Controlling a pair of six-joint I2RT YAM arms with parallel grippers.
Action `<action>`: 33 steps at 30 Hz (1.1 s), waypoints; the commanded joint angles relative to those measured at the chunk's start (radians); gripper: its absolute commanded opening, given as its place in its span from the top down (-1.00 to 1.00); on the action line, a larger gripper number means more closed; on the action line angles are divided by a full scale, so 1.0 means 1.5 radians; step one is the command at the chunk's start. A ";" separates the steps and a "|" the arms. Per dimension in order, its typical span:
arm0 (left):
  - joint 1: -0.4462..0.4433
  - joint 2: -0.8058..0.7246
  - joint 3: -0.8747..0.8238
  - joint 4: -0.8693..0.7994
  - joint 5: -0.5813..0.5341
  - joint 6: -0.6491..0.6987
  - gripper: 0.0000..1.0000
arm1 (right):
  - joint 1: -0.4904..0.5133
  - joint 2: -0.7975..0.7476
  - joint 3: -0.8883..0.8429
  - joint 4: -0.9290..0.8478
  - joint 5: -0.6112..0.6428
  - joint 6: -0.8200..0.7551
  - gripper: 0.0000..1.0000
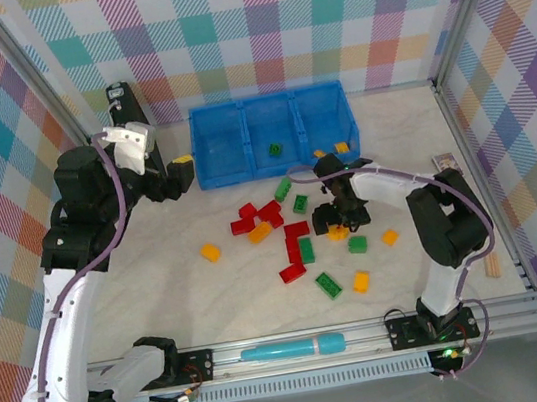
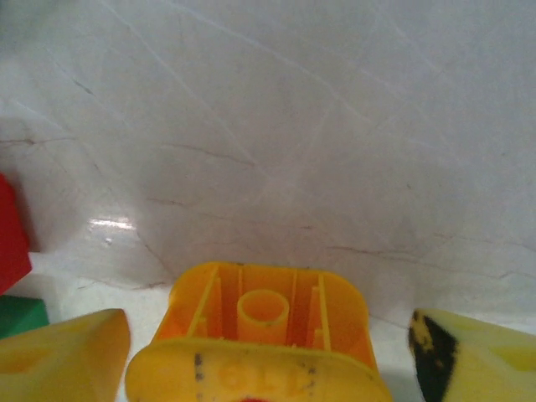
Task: Sort the legos into containers by color
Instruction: Pick up the lego from the center of the table, then place the lego in the container.
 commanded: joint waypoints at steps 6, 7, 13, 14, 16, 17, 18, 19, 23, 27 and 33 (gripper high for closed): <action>-0.004 -0.015 -0.003 0.010 0.001 0.008 -1.00 | 0.003 0.013 -0.009 -0.006 0.012 0.004 -0.29; -0.004 -0.017 -0.002 0.010 0.001 0.008 -0.99 | 0.003 0.013 -0.011 -0.009 0.013 0.002 -0.24; -0.005 -0.020 -0.003 0.011 -0.003 0.009 -0.99 | 0.003 -0.002 0.005 -0.038 0.026 -0.010 -0.10; -0.005 -0.020 -0.004 0.011 -0.003 0.009 -0.99 | 0.002 -0.006 0.011 -0.041 0.029 -0.014 -0.10; -0.005 -0.022 -0.005 0.011 -0.003 0.009 -0.99 | 0.001 -0.010 0.042 -0.062 0.044 -0.026 -0.09; -0.005 -0.023 -0.005 0.012 -0.004 0.010 -0.99 | -0.001 -0.010 0.057 -0.072 0.051 -0.034 -0.09; -0.004 -0.024 -0.005 0.011 -0.005 0.010 -0.99 | -0.006 -0.012 0.077 -0.081 0.056 -0.043 -0.09; -0.005 -0.025 -0.005 0.011 -0.006 0.010 -0.99 | -0.014 -0.012 0.097 -0.090 0.058 -0.053 -0.09; -0.005 -0.035 -0.008 0.014 -0.019 0.012 -0.99 | -0.047 -0.008 0.189 -0.107 0.083 -0.102 -0.11; -0.005 -0.037 -0.008 0.013 -0.023 0.014 -0.99 | -0.096 0.026 0.294 -0.090 0.095 -0.151 -0.13; -0.005 -0.035 0.000 0.004 -0.028 0.019 -0.99 | -0.145 0.140 0.486 -0.050 0.089 -0.203 -0.15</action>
